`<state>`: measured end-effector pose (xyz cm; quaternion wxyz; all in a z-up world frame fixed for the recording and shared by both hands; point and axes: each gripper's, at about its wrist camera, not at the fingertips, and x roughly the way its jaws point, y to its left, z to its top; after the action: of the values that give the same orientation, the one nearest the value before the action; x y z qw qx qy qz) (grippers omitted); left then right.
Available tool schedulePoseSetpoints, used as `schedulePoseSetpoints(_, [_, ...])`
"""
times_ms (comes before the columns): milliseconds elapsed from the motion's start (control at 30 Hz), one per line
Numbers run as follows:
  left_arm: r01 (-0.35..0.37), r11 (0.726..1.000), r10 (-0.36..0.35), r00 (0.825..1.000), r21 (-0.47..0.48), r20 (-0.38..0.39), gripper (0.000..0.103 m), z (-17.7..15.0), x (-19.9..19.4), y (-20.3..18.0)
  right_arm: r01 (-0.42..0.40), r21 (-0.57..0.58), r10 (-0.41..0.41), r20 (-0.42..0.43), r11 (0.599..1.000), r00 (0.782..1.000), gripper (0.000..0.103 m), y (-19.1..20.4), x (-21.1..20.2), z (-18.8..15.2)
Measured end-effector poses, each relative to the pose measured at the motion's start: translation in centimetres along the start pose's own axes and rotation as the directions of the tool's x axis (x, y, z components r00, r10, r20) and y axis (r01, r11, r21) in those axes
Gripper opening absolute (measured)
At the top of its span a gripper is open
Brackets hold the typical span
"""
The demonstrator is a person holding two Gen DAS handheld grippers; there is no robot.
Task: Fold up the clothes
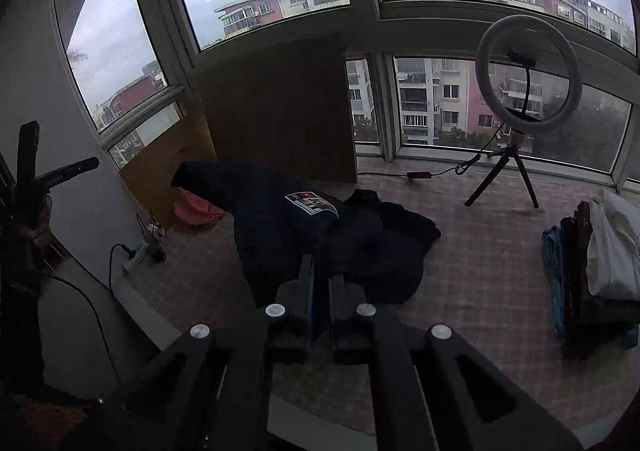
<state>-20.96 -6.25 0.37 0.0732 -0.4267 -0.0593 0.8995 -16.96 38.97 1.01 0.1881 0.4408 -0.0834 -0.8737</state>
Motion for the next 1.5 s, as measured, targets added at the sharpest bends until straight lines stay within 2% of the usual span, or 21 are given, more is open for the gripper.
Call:
schedulePoseSetpoints(33, [0.016,0.999,-0.019,0.997,-0.050,-0.072,0.000,-2.6,3.0,0.6,-0.021,0.069,0.029,-0.108,0.997,0.994,0.005,-1.5,3.6,-2.3])
schedulePoseSetpoints(67, [-0.013,0.997,0.004,0.993,-0.071,-0.122,0.000,-4.5,5.0,1.1,-0.027,0.123,0.050,-0.190,0.992,0.981,0.006,-2.8,6.5,-4.5])
schedulePoseSetpoints(200, [-0.113,0.985,0.071,0.954,-0.128,-0.293,0.000,-11.2,11.2,2.7,-0.002,0.038,0.015,-0.337,0.999,0.941,0.005,-2.4,11.6,-7.5])
schedulePoseSetpoints(267, [-0.085,0.980,0.024,0.949,-0.182,-0.316,0.001,-11.0,12.4,3.2,-0.002,-0.012,-0.003,-0.394,1.000,0.919,0.006,-2.0,13.2,-8.4])
schedulePoseSetpoints(300, [-0.076,0.983,0.018,0.947,-0.167,-0.321,0.005,-10.6,13.3,2.7,-0.011,-0.026,-0.001,-0.404,1.000,0.915,0.006,-1.8,13.0,-8.4])
schedulePoseSetpoints(333, [-0.066,0.986,0.014,0.945,-0.151,-0.327,0.017,-10.2,14.2,2.3,-0.005,-0.054,-0.017,-0.396,0.999,0.918,0.006,-1.7,12.6,-7.9])
schedulePoseSetpoints(367, [-0.088,0.990,0.048,0.946,-0.112,-0.321,0.032,-9.2,15.4,1.6,0.002,-0.081,-0.033,-0.388,0.997,0.921,0.006,-1.5,12.3,-7.5])
schedulePoseSetpoints(433, [-0.102,0.994,0.091,0.953,-0.024,-0.290,0.042,-7.1,18.4,0.0,0.007,-0.102,-0.045,-0.380,0.995,0.924,0.006,-1.6,11.8,-7.2])
schedulePoseSetpoints(567, [-0.049,0.998,0.056,0.954,0.031,-0.293,0.043,-3.0,25.5,-2.3,0.024,-0.066,-0.048,-0.386,0.998,0.921,0.006,-2.9,11.4,-7.8])
schedulePoseSetpoints(700, [-0.085,0.986,0.124,0.948,0.143,-0.293,0.046,0.0,31.5,-4.2,0.057,0.005,-0.050,-0.399,0.998,0.916,0.006,-4.5,11.6,-8.7])
schedulePoseSetpoints(800, [-0.070,0.978,0.128,0.945,0.195,-0.300,0.046,1.0,34.2,-5.5,0.083,0.020,-0.069,-0.387,0.996,0.919,0.006,-5.0,11.4,-8.6])
schedulePoseSetpoints(833, [-0.065,0.975,0.129,0.944,0.213,-0.303,0.043,1.3,35.0,-5.9,0.090,0.021,-0.075,-0.384,0.996,0.920,0.006,-5.1,11.3,-8.5])
schedulePoseSetpoints(867, [-0.060,0.971,0.130,0.943,0.230,-0.306,0.023,1.7,35.9,-6.3,0.096,0.022,-0.081,-0.380,0.995,0.922,0.006,-5.2,11.2,-8.3])
schedulePoseSetpoints(900, [-0.039,0.982,0.094,0.950,0.185,-0.297,0.011,2.0,34.7,-5.4,0.100,0.020,-0.085,-0.377,0.995,0.922,0.006,-5.2,11.2,-8.2])
schedulePoseSetpoints(933, [-0.017,0.990,0.056,0.957,0.138,-0.286,0.006,2.2,33.4,-4.5,0.105,0.019,-0.091,-0.374,0.994,0.923,0.006,-5.2,11.2,-8.0])
schedulePoseSetpoints(1033, [0.054,0.999,-0.053,0.969,-0.002,-0.241,0.005,3.0,29.5,-1.7,0.108,0.018,-0.094,-0.365,0.994,0.926,0.006,-5.2,11.1,-7.5])
schedulePoseSetpoints(1133, [0.131,0.982,-0.155,0.971,-0.137,-0.182,0.005,3.9,25.7,1.1,0.082,0.019,-0.071,-0.348,0.996,0.935,0.006,-5.0,11.0,-6.6])
schedulePoseSetpoints(1167, [0.127,0.976,-0.153,0.978,-0.176,-0.142,0.005,4.4,23.1,3.2,0.067,0.018,-0.057,-0.342,0.998,0.938,0.006,-4.7,11.1,-6.2])
schedulePoseSetpoints(1267, [0.060,0.978,-0.067,0.997,-0.197,-0.025,0.005,4.7,14.3,7.9,0.001,-0.012,-0.005,-0.324,1.000,0.946,0.006,-2.6,11.3,-5.2])
schedulePoseSetpoints(1400, [-0.005,0.975,-0.001,1.000,-0.224,-0.030,0.005,0.7,8.3,10.4,-0.128,-0.085,0.095,-0.317,0.988,0.944,0.006,1.8,11.6,-4.3])
schedulePoseSetpoints(1500, [-0.054,0.969,0.047,0.998,-0.243,-0.036,0.005,-2.3,3.9,12.3,-0.190,-0.102,0.144,-0.347,0.976,0.927,0.006,3.6,11.7,-4.9])
